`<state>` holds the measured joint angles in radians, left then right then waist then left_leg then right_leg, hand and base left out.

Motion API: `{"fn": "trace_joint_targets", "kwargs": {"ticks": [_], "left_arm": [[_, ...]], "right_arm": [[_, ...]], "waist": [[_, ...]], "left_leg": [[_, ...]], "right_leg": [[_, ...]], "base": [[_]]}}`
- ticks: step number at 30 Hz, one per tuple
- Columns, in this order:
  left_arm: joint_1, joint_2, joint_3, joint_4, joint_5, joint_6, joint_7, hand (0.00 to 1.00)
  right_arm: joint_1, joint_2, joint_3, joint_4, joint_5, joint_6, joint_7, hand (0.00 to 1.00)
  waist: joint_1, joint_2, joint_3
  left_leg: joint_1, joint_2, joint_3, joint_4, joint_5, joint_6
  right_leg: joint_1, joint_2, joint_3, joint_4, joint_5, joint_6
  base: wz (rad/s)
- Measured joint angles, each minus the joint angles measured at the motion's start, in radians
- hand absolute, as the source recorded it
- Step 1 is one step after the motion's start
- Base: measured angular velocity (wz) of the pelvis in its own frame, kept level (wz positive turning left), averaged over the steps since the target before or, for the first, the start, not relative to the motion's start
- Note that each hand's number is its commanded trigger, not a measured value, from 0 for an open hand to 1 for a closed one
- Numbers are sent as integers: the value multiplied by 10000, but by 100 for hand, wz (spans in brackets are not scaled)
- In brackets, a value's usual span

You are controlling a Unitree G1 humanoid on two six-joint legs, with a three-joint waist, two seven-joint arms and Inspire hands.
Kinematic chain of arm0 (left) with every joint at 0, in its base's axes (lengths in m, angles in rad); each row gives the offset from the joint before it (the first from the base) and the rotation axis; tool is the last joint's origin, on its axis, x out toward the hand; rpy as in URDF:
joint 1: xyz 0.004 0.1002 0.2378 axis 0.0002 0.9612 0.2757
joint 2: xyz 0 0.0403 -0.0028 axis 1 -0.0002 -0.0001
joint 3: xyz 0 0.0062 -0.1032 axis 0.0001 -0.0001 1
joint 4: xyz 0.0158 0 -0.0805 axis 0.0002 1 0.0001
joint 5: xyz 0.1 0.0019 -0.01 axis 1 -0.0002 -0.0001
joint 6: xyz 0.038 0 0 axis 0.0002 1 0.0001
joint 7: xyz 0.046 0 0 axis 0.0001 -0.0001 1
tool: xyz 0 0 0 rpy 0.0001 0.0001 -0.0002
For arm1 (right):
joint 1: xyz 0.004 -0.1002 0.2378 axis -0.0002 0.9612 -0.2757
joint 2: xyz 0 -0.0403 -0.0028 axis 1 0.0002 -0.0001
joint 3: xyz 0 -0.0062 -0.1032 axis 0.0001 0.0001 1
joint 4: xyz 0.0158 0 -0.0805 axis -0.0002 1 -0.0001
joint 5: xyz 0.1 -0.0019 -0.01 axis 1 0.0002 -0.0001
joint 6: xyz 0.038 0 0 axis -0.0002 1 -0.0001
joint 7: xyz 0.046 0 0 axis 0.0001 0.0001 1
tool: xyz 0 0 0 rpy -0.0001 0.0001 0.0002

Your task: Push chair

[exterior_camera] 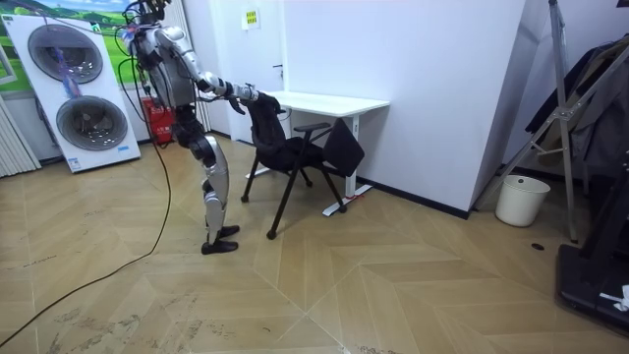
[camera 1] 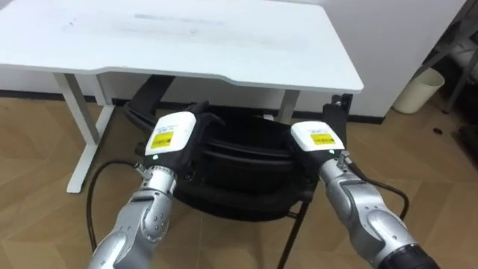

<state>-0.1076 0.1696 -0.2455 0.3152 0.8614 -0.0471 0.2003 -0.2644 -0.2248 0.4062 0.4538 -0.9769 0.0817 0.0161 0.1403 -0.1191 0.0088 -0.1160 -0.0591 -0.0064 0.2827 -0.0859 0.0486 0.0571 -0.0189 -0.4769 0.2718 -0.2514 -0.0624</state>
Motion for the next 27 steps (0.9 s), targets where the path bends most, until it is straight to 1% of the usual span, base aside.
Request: {"fn": "trace_joint_targets", "kwargs": {"ticks": [2, 3, 4, 5, 6, 8, 9, 11, 12, 13, 14, 15, 16, 17, 18, 19, 20, 21, 22, 23, 24, 25, 26, 27], "left_arm": [[-3, 0, 121, 0, -29, 95, 2, 0], [-13, 2, 155, 1, -45, 112, 7, 0], [-13, 4, 216, 9, -93, 164, 8, 0], [-12, 9, 284, 2, -290, 206, 29, 0], [-1, 9, 319, -12, -372, 229, 35, 0], [86, 18, 617, -162, -751, 282, 65, 0], [154, 9, 761, -262, -885, 286, 80, 0], [280, -29, 1389, -517, -1255, 275, 389, 0], [298, -32, 1566, -558, -1356, 251, 520, 0], [330, -35, 1977, -807, -1695, 248, 748, 0], [436, -11, 2415, -1041, -1773, 236, 779, 0], [542, -29, 2652, -1142, -1784, 226, 797, 0], [773, -99, 3065, -1423, -1841, 191, 1051, 0], [845, -203, 3497, -1737, -2040, 55, 1510, 0], [843, -236, 3751, -1926, -2142, -43, 1745, 0], [850, -289, 4304, -2338, -2507, -318, 2232, 0], [984, -327, 4878, -2952, -3213, -689, 2705, 0], [1119, -326, 5138, -3283, -3625, -905, 3008, 0], [1439, -328, 5699, -3828, -4194, -1292, 3618, 0], [1701, -338, 6215, -4215, -4723, -1663, 4129, 0], [1856, -345, 6465, -4367, -4996, -1835, 4371, 0], [2217, -333, 6983, -4619, -5498, -2062, 4890, 0], [2580, -327, 7409, -4729, -6046, -2218, 5460, 0], [2732, -333, 7531, -4708, -6326, -2259, 5749, 0]], "right_arm": [[0, 0, -90, -44, 169, -184, 2, 0], [0, 0, -121, -76, 251, -211, 2, 0], [0, -11, -149, -116, 393, -300, 1, 0], [2, -48, -168, -211, 557, -387, 1, 0], [12, -69, -192, -271, 670, -437, 1, 0], [27, -75, -429, -360, 1105, -875, -22, 0], [63, -70, -484, -376, 1292, -969, -69, 0], [540, -68, -1074, -758, 2112, -1294, -350, 0], [696, -69, -1251, -842, 2256, -1393, -459, 0], [1046, -77, -1623, -1181, 2364, -1568, -683, 0], [1436, -90, -2082, -1761, 2467, -1684, -927, 0], [1603, -121, -2361, -2072, 2467, -1795, -1052, 0], [1930, -228, -2858, -2454, 2568, -1971, -1221, 0], [2222, -363, -3323, -2554, 2834, -2154, -1572, 0], [2286, -368, -3594, -2557, 2976, -2219, -1941, 0], [2285, -357, -4438, -2789, 3408, -2301, -2748, 0], [2275, -397, -5523, -3416, 4387, -2412, -3549, 0], [2249, -435, -6026, -3762, 4927, -2483, -4037, 0], [2130, -516, -6954, -4277, 5884, -2765, -4946, 0], [2148, -564, -7870, -4629, 6729, -3110, -5703, 0], [2261, -565, -8303, -4778, 7071, -3250, -6045, 0], [2614, -553, -9043, -5053, 7860, -3448, -6683, 0], [3183, -555, -9544, -5249, 8813, -3580, -7342, 0], [3459, -553, -9729, -5251, 9292, -3631, -7623, 0]], "waist": [[1, 31, 15], [-1, 59, 34], [-31, 124, 56], [-111, 215, 110], [-178, 257, 106], [-320, 403, 91], [-361, 408, 84], [-506, 424, 74], [-548, 440, 64], [-620, 455, 56], [-657, 475, 43], [-725, 482, 39], [-827, 483, 38], [-847, 485, 40], [-854, 506, 39], [-939, 612, -20], [-985, 756, -110], [-1014, 832, -160], [-1076, 948, -232], [-1149, 1001, -257], [-1150, 944, -251], [-1162, 954, -251], [-1124, 937, -261], [-1123, 922, -252]], "left_leg": [[66, -34, 6, -179, 67, 4], [97, -33, 4, -216, 84, 10], [178, -51, 2, -313, 114, 10], [265, -71, -8, -364, 138, 33], [294, -82, -6, -406, 142, 41], [358, -113, 72, -608, 217, 136], [382, -119, 96, -662, 231, 140], [382, -154, 125, -728, 265, 185], [384, -170, 107, -743, 262, 190], [391, -209, 114, -797, 263, 201], [397, -227, 105, -849, 266, 214], [401, -242, 81, -837, 273, 225], [405, -262, 60, -840, 255, 253], [406, -266, 68, -841, 233, 279], [406, -270, 64, -841, 228, 286], [409, -284, 82, -853, 218, 303], [436, -292, 170, -867, 186, 350], [481, -292, 229, -877, 160, 379], [680, -307, 334, -972, 121, 417], [872, -341, 335, -1007, 24, 439], [984, -349, 343, -1009, -26, 445], [1131, -351, 335, -982, -133, 445], [1164, -362, 348, -907, -233, 453], [1170, -362, 374, -897, -255, 456]], "right_leg": [[40, 10, 40, -157, 71, 5], [77, 24, 43, -216, 96, 26], [168, 36, 43, -341, 142, 55], [273, 37, 24, -437, 167, 71], [301, 37, 27, -492, 184, 76], [286, 8, 79, -526, 207, 78], [301, 7, 88, -531, 237, 34], [302, -28, 55, -564, 374, -206], [316, -36, 67, -573, 401, -252], [310, -49, 70, -594, 420, -287], [310, -51, 74, -679, 423, -288], [308, -58, 70, -695, 425, -285], [314, -67, 66, -693, 429, -271], [309, -68, 106, -695, 430, -256], [310, -78, 103, -694, 433, -249], [305, -106, 92, -697, 440, -227], [308, -130, 126, -700, 432, -187], [326, -136, 181, -703, 426, -164], [469, -162, 256, -726, 400, -106], [713, -161, 266, -844, 378, -32], [834, -153, 300, -906, 370, -2], [1011, -132, 381, -1044, 336, 54], [1080, -130, 425, -1078, 267, 148], [1073, -133, 459, -1053, 251, 156]], "base": [[0], [0], [0], [3], [0], [-5], [0], [6], [12], [7], [5], [0], [0], [0], [-4], [0], [-9], [-18], [-15], [-11], [-7], [-10], [-12], [-10]]}}
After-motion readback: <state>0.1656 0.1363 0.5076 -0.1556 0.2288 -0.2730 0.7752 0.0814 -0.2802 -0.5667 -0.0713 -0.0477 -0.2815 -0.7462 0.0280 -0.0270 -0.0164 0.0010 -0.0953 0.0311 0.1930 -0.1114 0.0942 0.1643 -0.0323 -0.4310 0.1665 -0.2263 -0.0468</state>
